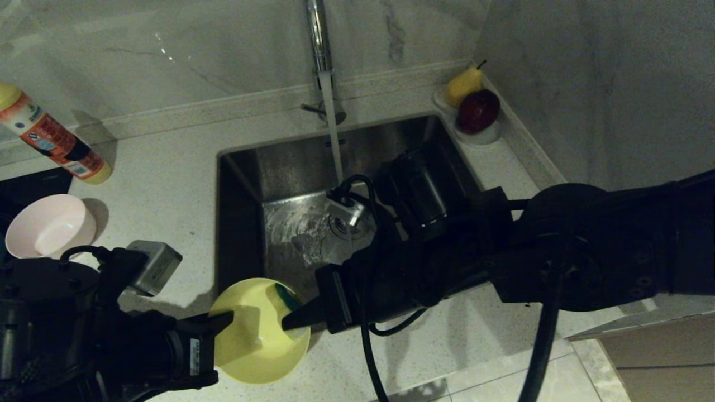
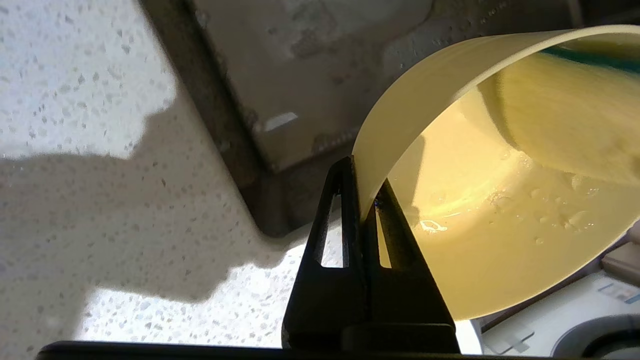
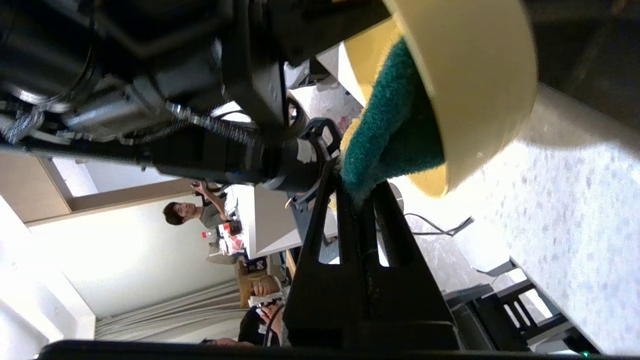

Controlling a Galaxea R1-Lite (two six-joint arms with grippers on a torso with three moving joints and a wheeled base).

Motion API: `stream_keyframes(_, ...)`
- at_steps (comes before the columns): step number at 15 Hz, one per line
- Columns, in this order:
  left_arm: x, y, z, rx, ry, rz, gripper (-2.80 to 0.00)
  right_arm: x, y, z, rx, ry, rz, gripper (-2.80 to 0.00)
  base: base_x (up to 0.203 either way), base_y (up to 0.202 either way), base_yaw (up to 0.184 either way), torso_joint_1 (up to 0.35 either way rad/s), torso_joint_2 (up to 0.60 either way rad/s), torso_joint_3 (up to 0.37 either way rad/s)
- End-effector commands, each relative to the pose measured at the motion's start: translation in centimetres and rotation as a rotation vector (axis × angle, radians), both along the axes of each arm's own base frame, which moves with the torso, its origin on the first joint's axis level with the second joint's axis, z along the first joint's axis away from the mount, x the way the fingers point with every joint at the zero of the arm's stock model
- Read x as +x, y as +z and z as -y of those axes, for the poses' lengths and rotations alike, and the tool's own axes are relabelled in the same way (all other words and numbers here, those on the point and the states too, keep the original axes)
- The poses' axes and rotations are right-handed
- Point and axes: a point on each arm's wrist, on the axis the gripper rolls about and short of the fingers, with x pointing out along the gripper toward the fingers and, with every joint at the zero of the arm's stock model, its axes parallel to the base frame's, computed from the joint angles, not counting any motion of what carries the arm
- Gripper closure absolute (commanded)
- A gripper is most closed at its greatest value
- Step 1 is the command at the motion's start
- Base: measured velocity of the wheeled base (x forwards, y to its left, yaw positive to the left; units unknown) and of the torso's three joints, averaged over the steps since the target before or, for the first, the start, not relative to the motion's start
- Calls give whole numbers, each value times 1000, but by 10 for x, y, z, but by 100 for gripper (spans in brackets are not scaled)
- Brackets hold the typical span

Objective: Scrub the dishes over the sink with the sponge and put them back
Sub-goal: Wipe the bowl

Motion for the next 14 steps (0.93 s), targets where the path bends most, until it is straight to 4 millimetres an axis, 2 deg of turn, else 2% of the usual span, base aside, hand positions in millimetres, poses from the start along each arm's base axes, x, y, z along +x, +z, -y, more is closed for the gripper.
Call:
stream_keyframes(1, 2, 3, 1, -11, 6, 7, 0, -9, 5, 7, 4, 10, -1, 0, 0, 0, 0, 0, 0, 0)
stream_keyframes(5, 3, 6, 2, -20, 7, 17, 0, -18, -9, -1, -32, 42, -28, 0, 0, 0, 0, 0, 0, 0)
stream_keyframes(8, 2, 6, 1, -26, 6, 22, 0, -21, -25, -18, -58, 75, -46, 0, 0, 0, 0, 0, 0, 0)
stream_keyframes(11, 1, 2, 0, -19, 7, 7, 0, -16, -22, -29, -37, 79, -32, 0, 0, 0, 0, 0, 0, 0)
stream_keyframes(14, 3, 2, 2, -25, 7, 12, 0, -16, -21, -31, -31, 81, -29, 0, 0, 0, 0, 0, 0, 0)
